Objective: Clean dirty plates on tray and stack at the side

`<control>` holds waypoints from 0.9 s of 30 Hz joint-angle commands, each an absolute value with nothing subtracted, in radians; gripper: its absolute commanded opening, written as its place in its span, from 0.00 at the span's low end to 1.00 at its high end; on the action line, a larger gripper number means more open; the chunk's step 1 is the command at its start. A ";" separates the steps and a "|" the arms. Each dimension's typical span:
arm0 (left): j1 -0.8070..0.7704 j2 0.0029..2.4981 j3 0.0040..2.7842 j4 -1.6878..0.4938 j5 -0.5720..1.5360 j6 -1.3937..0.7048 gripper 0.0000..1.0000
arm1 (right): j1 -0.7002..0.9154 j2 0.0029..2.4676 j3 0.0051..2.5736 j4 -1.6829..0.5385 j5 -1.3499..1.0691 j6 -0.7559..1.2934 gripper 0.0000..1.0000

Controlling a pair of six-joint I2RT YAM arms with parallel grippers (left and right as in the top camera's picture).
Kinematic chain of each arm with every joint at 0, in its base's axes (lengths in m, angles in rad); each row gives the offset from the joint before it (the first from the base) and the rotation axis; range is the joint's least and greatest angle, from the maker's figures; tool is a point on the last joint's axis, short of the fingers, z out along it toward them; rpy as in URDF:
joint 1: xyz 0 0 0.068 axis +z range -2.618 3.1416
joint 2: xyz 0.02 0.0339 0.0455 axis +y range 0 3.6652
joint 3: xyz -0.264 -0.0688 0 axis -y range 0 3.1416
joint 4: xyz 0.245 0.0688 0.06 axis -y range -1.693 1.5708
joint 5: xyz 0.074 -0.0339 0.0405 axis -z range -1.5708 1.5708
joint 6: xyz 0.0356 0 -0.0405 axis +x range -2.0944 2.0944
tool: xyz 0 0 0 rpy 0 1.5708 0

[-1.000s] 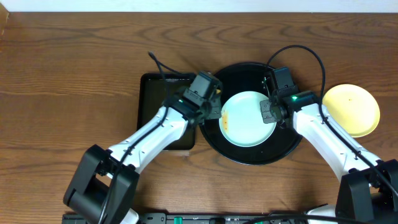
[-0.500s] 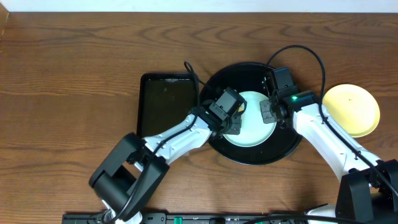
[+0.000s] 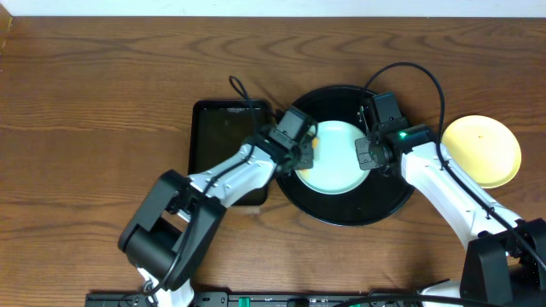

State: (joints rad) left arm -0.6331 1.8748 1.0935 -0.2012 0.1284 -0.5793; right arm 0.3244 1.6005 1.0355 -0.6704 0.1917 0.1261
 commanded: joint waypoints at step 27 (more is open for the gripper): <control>-0.326 1.663 1.096 -0.449 0.024 -0.553 0.08 | 0.322 1.731 1.026 -0.578 -0.115 0.232 0.40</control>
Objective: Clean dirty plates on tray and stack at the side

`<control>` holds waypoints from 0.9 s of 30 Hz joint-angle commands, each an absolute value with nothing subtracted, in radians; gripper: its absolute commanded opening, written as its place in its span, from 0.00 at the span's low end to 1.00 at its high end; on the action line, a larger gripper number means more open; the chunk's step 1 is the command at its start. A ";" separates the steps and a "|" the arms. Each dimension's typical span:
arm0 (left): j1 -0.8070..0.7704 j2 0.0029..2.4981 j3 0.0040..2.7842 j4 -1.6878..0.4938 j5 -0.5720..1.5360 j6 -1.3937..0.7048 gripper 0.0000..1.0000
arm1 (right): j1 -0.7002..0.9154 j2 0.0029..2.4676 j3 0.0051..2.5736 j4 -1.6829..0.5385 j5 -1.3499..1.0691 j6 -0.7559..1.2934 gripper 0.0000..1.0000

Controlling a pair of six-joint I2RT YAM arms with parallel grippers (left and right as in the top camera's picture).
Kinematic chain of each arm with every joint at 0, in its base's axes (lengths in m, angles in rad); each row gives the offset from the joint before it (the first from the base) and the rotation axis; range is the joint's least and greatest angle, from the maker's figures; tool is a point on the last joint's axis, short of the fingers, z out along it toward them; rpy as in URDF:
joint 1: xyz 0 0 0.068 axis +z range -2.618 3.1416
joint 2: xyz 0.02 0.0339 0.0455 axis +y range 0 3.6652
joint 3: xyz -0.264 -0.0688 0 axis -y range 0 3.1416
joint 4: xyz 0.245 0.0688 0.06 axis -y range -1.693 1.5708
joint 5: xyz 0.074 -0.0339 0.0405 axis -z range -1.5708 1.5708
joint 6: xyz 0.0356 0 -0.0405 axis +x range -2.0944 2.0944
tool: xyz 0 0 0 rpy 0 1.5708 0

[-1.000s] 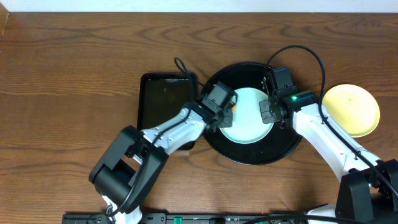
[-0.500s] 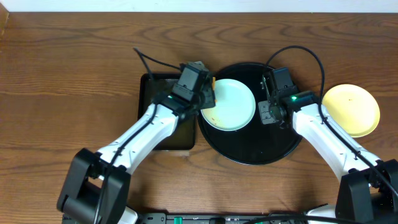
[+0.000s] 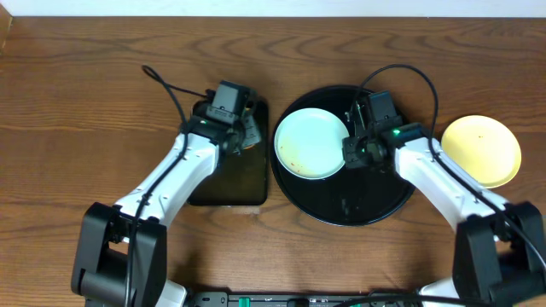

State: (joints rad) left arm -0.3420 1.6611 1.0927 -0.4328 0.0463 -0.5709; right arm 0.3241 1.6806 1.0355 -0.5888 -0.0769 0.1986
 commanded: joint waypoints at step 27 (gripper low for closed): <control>-0.321 1.668 1.064 -0.463 -0.021 -0.531 0.09 | 0.311 1.542 1.032 -0.524 0.275 0.056 0.01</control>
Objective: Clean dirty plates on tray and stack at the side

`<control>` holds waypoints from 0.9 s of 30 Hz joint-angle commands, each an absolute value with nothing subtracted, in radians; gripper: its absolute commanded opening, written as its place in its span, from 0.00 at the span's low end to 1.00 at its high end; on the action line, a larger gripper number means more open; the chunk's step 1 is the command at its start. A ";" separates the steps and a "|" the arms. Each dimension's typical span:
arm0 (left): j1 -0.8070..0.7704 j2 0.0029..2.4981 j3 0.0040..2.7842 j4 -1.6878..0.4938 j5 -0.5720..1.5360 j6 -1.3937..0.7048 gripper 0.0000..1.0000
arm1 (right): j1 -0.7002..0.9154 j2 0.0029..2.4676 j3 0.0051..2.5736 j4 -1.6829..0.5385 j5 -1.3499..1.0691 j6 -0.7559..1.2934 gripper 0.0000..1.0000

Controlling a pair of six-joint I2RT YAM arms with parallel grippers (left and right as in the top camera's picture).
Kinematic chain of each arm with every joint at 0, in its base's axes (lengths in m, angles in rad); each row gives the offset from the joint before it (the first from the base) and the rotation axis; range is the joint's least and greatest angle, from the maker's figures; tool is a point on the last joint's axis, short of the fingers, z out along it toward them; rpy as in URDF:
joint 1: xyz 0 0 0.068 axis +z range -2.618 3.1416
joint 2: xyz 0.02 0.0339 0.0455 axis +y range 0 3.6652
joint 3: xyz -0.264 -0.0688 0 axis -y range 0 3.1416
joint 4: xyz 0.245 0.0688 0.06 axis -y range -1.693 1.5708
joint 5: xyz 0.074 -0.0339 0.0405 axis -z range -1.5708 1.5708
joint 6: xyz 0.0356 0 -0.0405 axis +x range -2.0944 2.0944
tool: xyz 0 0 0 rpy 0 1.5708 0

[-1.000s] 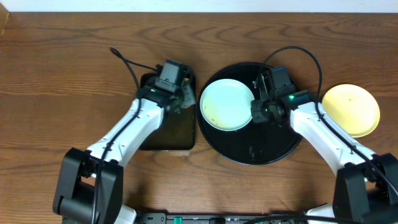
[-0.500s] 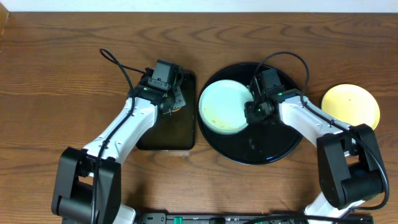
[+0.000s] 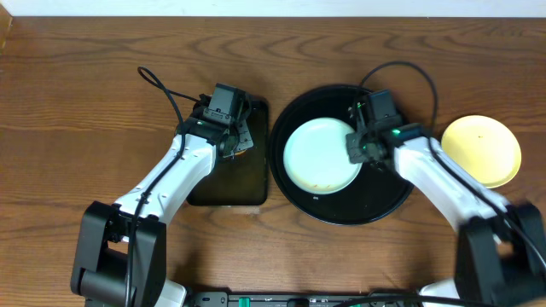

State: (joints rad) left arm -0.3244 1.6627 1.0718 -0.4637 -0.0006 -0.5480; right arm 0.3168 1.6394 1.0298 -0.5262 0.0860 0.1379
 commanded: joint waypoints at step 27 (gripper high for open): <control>-0.321 1.668 1.064 -0.455 -0.021 -0.531 0.09 | 0.562 1.424 1.032 -0.174 0.928 -0.471 0.01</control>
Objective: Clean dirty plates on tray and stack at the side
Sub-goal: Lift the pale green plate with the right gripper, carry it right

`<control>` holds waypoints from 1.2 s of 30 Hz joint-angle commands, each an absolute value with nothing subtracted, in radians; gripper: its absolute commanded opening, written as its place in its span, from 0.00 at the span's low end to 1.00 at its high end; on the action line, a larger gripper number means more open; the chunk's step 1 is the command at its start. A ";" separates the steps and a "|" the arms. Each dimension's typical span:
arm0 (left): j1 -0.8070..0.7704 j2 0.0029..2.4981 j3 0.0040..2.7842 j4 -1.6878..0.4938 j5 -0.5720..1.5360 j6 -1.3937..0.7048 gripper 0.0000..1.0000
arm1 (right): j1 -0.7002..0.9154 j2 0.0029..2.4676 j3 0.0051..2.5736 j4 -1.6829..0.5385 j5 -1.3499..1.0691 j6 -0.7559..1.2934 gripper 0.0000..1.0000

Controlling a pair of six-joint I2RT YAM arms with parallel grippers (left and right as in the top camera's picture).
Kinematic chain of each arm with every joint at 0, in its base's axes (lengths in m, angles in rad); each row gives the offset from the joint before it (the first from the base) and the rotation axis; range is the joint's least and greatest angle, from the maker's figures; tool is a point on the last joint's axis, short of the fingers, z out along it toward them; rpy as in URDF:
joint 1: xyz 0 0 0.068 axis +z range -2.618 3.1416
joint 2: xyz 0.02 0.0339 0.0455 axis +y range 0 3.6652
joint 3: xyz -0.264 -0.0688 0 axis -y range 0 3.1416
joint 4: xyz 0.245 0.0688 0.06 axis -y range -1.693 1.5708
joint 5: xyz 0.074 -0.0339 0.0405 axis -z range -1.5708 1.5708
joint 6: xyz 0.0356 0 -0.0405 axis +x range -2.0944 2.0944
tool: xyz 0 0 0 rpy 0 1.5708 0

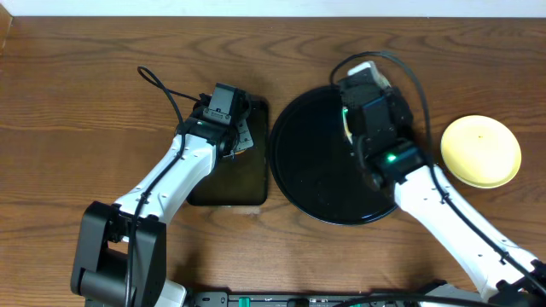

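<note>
The round black tray [311, 170] lies bare in the overhead view. My right gripper [348, 119] is raised high above the tray's right half and is shut on the pale green plate [345, 126]. Only a thin edge-on sliver of that plate shows beside the wrist. A yellow plate [480, 151] rests on the table to the right of the tray. My left gripper [240, 136] hovers over the top right corner of the black rectangular tray [226, 175], with a small orange scrap [243, 149] at its tips. Its jaws are too small to read.
The right arm's cable [401, 72] loops over the back of the round tray. The left arm's cable [166, 94] arcs over the table behind the rectangular tray. Wooden tabletop [85, 102] surrounds both trays.
My right gripper has gone from the plate's right rim on the round tray to high above it with the green plate, which now shows edge-on. The round tray is bare. The left arm has not moved.
Both grippers were at the green plate on the round tray, the left one on its left side. Then the left gripper was over the rectangular tray while the right held the plate's rim. The plate shifted within the tray and is now lifted off it.
</note>
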State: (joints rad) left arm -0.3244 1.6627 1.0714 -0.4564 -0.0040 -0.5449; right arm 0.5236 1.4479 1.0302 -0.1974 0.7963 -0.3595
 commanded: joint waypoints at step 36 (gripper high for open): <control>-0.321 1.668 1.064 -0.457 -0.020 -0.531 0.08 | -0.176 1.435 1.032 -0.451 0.506 0.077 0.01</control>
